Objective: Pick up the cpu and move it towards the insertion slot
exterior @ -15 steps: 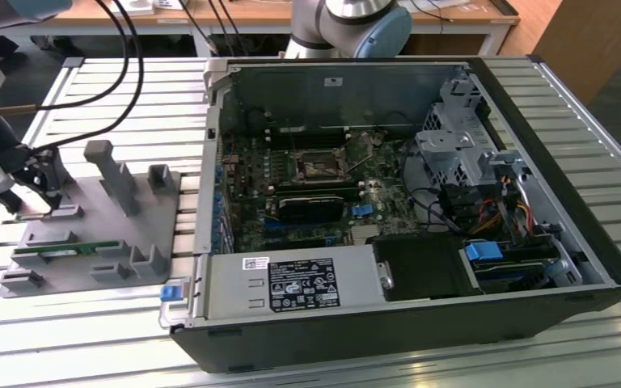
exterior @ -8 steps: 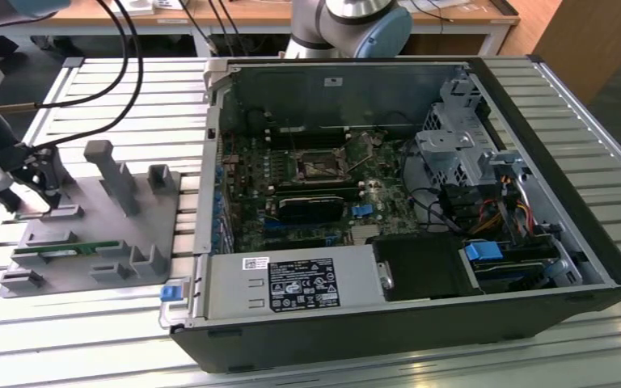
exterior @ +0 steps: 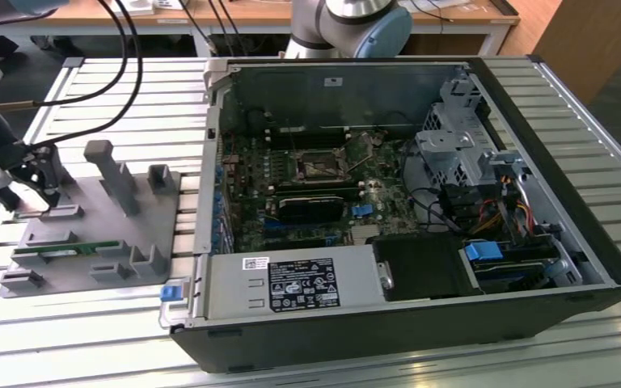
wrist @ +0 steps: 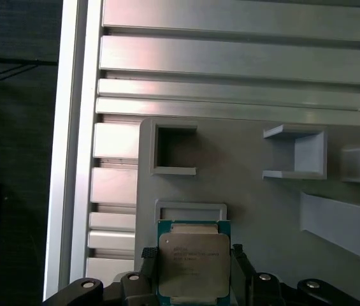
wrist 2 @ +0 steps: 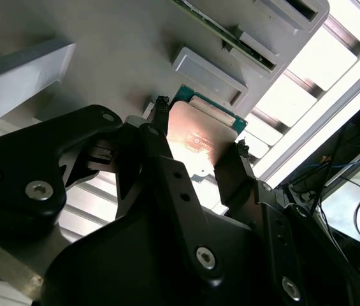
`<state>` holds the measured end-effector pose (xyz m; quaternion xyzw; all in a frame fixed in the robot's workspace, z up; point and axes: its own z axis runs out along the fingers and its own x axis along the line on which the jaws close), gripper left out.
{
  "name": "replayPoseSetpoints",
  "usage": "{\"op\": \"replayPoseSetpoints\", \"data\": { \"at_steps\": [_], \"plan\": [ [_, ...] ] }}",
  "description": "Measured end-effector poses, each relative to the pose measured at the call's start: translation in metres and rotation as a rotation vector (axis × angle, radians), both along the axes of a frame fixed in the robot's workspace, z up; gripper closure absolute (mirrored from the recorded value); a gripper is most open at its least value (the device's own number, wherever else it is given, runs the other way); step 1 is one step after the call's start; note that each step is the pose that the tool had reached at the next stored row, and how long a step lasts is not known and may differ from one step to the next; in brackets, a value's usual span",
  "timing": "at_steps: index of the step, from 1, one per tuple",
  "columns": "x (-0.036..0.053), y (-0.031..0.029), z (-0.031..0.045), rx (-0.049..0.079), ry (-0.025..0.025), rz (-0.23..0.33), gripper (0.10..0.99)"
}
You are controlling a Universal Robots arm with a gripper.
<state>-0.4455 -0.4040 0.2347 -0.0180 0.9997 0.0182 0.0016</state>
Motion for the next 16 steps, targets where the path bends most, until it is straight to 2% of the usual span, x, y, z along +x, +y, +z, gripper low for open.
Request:
{"op": "replayPoseSetpoints", "data": {
  "at_steps": [16],
  "plan": [
    [0.0000, 0.0004, 0.0045, 0.000, -0.0001, 0.000, 0.549]
  ]
}}
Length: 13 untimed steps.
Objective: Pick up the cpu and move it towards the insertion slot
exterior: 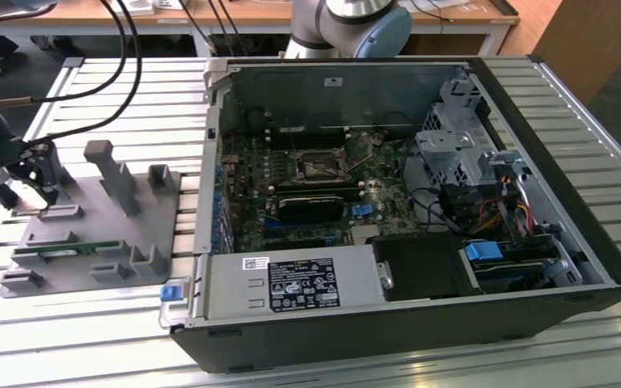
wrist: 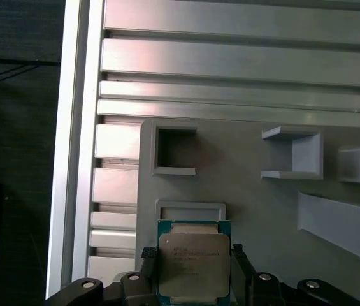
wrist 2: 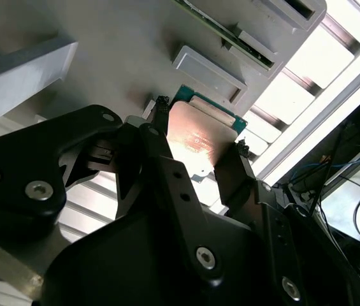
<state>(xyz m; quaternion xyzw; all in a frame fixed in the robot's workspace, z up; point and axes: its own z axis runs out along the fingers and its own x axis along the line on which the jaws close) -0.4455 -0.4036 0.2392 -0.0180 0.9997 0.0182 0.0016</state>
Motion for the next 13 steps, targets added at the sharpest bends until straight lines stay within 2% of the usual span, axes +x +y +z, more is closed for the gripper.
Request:
{"op": "replayPoseSetpoints", "data": {
  "at_steps": [13],
  "plan": [
    [0.0000, 0.0000, 0.0033, 0.000, 0.0001, 0.000, 0.549]
  ]
}}
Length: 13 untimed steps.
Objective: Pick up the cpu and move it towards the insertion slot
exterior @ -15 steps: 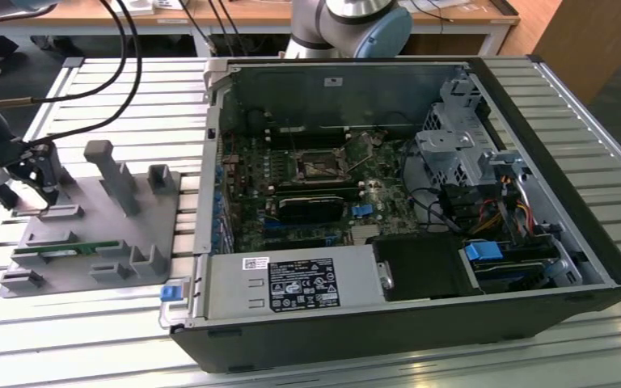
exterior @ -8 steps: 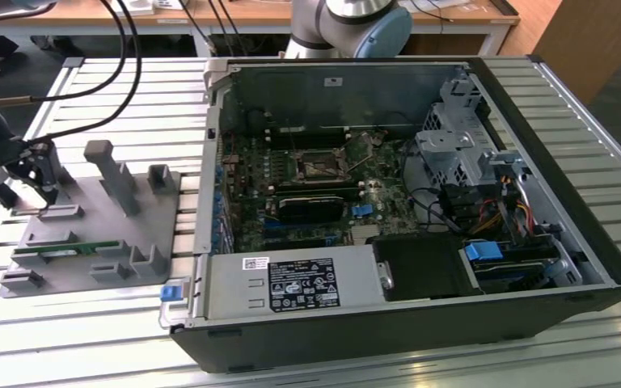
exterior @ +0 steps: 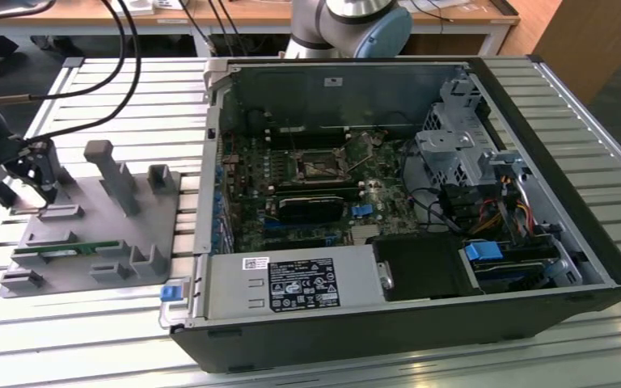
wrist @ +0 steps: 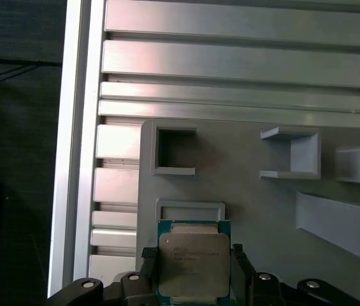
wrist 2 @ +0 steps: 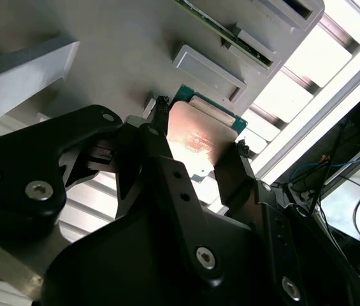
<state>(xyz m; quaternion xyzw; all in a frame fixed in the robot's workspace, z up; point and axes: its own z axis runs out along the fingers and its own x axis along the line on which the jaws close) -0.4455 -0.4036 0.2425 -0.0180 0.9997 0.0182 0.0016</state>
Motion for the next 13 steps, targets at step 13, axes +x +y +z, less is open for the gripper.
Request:
{"op": "replayPoseSetpoints", "data": {
  "at_steps": [13],
  "plan": [
    [0.0000, 0.0002, 0.0078, 0.000, -0.0001, 0.000, 0.549]
  ]
}}
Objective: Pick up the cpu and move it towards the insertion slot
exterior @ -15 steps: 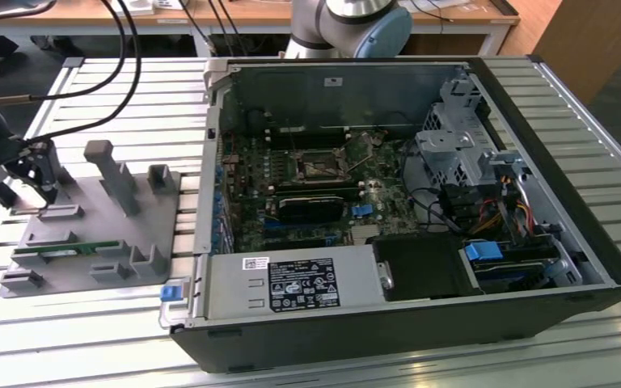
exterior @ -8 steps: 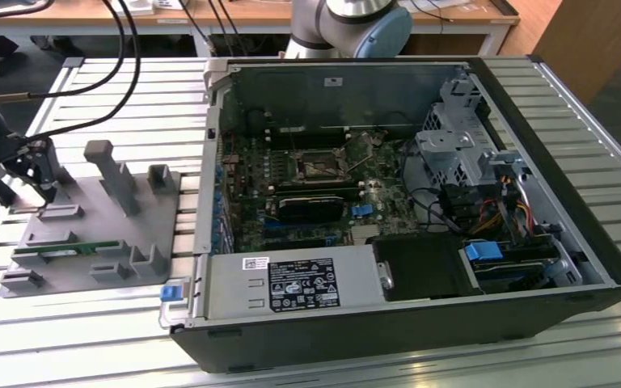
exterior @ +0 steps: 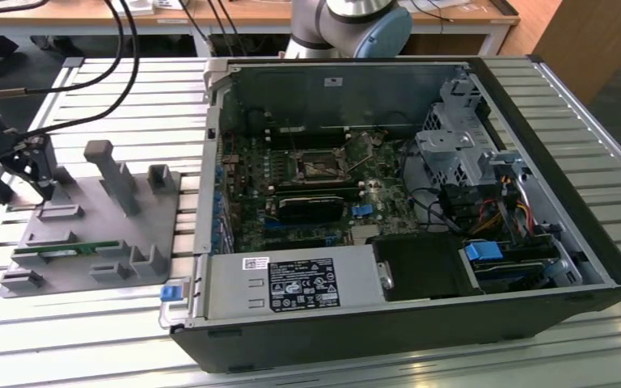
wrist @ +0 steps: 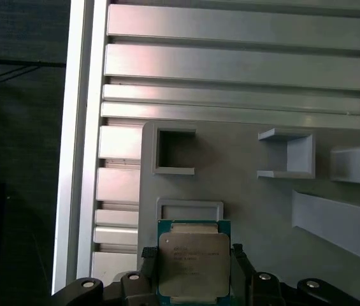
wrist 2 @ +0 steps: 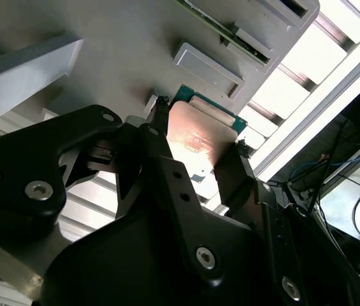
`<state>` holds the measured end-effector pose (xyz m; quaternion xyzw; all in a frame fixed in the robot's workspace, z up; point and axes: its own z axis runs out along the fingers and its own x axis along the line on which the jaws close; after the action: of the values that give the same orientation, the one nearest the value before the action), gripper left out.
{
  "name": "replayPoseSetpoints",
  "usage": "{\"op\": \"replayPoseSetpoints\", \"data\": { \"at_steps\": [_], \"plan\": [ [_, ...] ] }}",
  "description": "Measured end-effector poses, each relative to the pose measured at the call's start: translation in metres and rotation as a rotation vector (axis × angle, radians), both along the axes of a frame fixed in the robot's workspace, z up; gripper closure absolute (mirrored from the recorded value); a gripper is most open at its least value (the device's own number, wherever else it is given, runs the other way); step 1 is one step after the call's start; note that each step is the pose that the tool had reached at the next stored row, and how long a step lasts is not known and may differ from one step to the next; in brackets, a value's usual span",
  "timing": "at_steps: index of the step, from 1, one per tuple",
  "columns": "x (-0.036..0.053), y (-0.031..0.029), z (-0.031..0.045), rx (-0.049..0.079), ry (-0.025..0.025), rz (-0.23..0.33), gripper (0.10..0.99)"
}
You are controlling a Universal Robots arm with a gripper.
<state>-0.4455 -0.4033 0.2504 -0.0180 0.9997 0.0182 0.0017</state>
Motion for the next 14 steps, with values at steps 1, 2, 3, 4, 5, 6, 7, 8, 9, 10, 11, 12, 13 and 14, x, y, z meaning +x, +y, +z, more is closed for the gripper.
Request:
{"op": "replayPoseSetpoints", "data": {
  "at_steps": [1, 2, 3, 4, 5, 6, 7, 8, 9, 10, 11, 12, 13, 14],
  "plan": [
    [0.0000, 0.0000, 0.0007, 0.000, 0.0001, 0.000, 0.549],
    [0.0000, 0.0000, 0.0013, 0.000, 0.0001, 0.000, 0.549],
    [0.0000, 0.0000, 0.0020, 0.000, 0.0001, 0.000, 0.549],
    [0.0000, 0.0001, 0.0026, 0.000, 0.0001, 0.000, 0.549],
    [0.0000, 0.0001, 0.0033, 0.000, 0.0001, 0.000, 0.549],
    [0.0000, 0.0001, 0.0039, 0.000, 0.0000, 0.000, 0.549],
    [0.0000, 0.0001, 0.0045, 0.000, 0.0000, 0.000, 0.549],
    [0.0000, 0.0001, 0.0052, 0.000, 0.0000, 0.000, 0.549],
    [0.0000, 0.0001, 0.0058, 0.000, 0.0000, 0.000, 0.549],
    [0.0000, 0.0001, 0.0065, 0.000, 0.0001, 0.000, 0.549],
    [0.0000, 0.0002, 0.0070, 0.000, 0.0001, 0.000, 0.549],
    [0.0000, 0.0002, 0.0076, 0.000, 0.0001, 0.000, 0.549],
    [0.0000, 0.0002, 0.0081, 0.000, 0.0000, 0.000, 0.549],
    [0.0000, 0.0002, 0.0086, 0.000, 0.0001, 0.000, 0.549]
  ]
}}
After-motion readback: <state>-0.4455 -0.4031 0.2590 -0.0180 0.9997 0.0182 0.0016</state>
